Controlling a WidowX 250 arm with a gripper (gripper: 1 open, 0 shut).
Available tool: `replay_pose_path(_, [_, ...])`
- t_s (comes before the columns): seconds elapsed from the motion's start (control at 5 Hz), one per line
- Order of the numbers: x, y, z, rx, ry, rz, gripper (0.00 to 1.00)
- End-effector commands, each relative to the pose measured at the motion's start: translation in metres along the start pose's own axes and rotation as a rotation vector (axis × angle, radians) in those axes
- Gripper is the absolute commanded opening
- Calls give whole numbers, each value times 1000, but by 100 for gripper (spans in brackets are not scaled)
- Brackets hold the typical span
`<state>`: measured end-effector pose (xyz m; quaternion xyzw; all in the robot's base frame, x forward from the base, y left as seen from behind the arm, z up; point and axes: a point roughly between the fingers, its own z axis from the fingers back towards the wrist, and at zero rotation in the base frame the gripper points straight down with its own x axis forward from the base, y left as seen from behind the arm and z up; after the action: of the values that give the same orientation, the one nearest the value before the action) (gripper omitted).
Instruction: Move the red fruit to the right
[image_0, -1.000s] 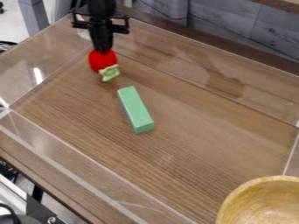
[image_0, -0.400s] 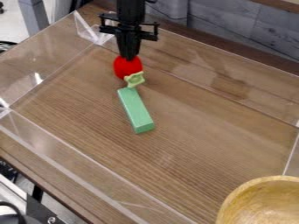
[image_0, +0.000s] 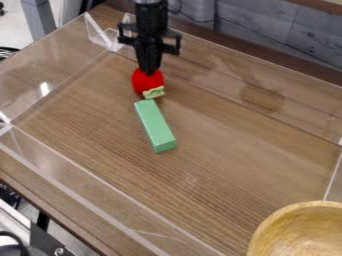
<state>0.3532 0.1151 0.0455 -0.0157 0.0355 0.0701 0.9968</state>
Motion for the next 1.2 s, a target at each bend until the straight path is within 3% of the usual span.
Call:
replay_pose_path(0.0, [13,9,3,14,-54,1,0])
replay_pose_path(0.4, [20,3,1,20,-36,-14,0])
replay_pose_path(0.8, [12,-10,-7,22,-19,49,0])
replay_pose_path(1.0, [7,-10,19,-2,-70,30,0])
